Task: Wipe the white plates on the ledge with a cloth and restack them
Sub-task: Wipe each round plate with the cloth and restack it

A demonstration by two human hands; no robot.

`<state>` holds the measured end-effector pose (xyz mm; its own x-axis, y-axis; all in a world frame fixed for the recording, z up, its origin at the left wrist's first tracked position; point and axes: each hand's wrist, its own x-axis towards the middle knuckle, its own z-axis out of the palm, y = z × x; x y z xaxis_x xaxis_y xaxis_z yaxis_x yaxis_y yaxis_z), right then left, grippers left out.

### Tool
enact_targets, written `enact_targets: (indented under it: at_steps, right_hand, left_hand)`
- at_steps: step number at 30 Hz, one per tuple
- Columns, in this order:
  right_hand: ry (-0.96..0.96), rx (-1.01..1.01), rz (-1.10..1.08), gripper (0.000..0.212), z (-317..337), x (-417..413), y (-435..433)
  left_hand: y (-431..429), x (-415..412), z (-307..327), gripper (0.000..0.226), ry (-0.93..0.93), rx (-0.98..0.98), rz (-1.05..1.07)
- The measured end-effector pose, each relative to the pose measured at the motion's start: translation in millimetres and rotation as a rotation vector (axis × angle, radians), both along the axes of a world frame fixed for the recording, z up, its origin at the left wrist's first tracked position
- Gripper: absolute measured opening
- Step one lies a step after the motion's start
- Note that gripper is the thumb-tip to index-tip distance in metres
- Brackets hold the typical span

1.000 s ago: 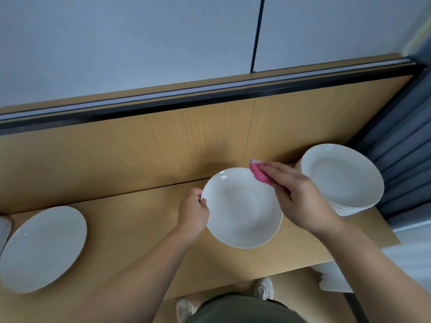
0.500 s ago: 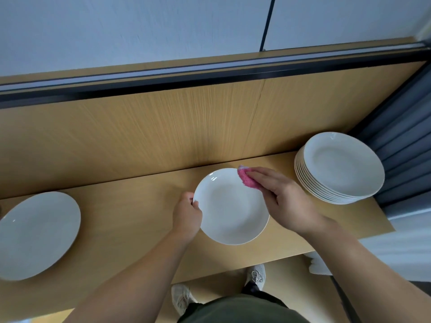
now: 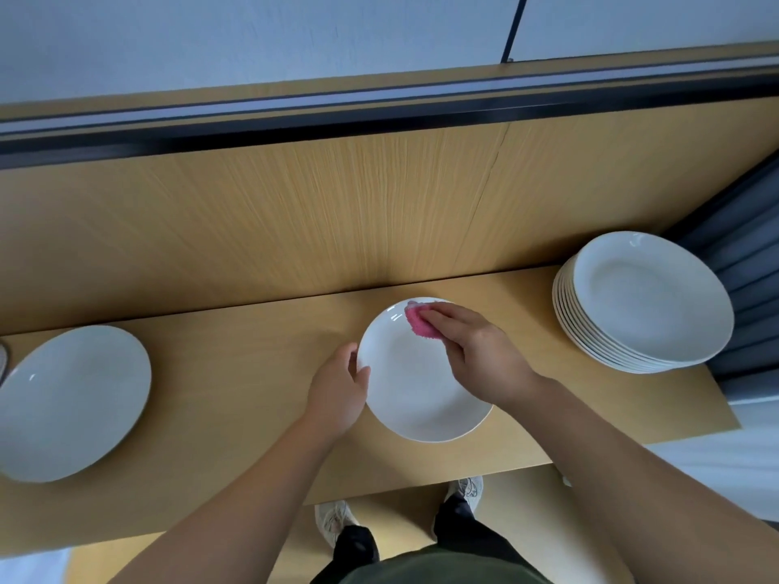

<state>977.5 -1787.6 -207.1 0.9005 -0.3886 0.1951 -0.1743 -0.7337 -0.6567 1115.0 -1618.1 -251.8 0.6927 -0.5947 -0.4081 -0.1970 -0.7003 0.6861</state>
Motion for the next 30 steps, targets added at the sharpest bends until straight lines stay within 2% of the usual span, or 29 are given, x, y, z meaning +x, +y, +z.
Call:
enact_targets:
  at_steps: [4, 10, 13, 16, 22, 30]
  right_hand:
    - [0.12, -0.011, -0.014, 0.045, -32, 20, 5]
    - [0.542, -0.14, -0.013, 0.062, -68, 35, 31]
    - [0.56, -0.159, -0.022, 0.065, -71, 37, 33]
    - [0.576, -0.125, -0.029, 0.067, -71, 41, 36]
    - [0.6, -0.127, 0.066, 0.071, -67, 43, 42]
    - [0.571, -0.177, 0.294, 0.07, -69, 29, 51]
  left_hand:
    - [15, 2, 0, 0.051, 0.135, -0.058, -0.118]
    - [18, 6, 15, 0.065, 0.16, -0.023, -0.255]
    - [20, 11, 21, 0.081, 0.158, 0.025, -0.355]
    - [18, 18, 24, 0.098, 0.054, 0.109, -0.472]
    - [15, 21, 19, 0.095, -0.068, 0.168, -0.508]
    - [15, 27, 14, 0.106, -0.207, 0.238, -0.63]
